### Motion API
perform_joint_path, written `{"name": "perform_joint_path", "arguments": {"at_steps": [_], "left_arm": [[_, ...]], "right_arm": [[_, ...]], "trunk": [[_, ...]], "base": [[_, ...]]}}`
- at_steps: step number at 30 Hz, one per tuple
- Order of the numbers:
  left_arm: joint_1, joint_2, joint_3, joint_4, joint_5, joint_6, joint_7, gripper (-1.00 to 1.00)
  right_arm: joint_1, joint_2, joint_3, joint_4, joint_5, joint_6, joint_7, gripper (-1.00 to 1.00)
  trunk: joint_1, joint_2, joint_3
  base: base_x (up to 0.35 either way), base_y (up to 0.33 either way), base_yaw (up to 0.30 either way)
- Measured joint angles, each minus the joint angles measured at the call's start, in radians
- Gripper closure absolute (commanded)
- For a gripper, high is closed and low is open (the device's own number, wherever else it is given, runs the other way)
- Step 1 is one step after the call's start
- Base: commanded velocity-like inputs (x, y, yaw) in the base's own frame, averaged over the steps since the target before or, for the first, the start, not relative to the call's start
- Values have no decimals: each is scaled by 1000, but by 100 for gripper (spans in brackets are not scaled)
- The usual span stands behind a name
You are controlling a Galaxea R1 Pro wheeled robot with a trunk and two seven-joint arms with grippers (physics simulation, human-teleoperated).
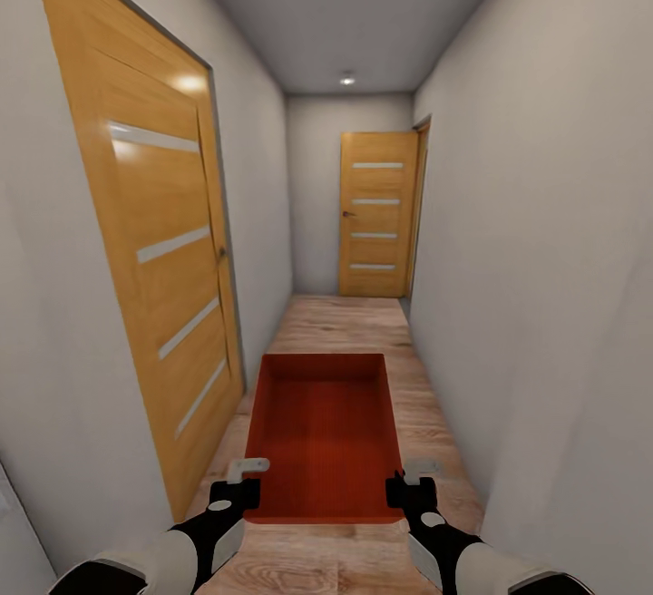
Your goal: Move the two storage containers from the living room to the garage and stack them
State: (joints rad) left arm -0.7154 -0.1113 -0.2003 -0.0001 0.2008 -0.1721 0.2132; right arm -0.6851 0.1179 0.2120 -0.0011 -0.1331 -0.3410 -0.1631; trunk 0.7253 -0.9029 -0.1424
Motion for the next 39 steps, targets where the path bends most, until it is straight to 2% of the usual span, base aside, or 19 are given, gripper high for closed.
{"name": "perform_joint_path", "arguments": {"at_steps": [10,19,27,39], "left_arm": [[0,0,-1,0,1,0,0,100],[0,0,0,0,0,0,0,100],[0,0,-1,0,1,0,0,100],[0,0,0,0,0,0,0,100]], "right_arm": [[0,0,0,0,0,0,0,100],[0,0,1,0,-1,0,0,100],[0,-1,-2,0,2,0,1,100],[0,0,0,0,0,0,0,100]], "trunk": [[0,0,0],[0,0,0],[0,0,0],[0,0,0]], "base": [[322,34,0],[312,175,-21],[308,159,-190],[311,132,-13]]}}
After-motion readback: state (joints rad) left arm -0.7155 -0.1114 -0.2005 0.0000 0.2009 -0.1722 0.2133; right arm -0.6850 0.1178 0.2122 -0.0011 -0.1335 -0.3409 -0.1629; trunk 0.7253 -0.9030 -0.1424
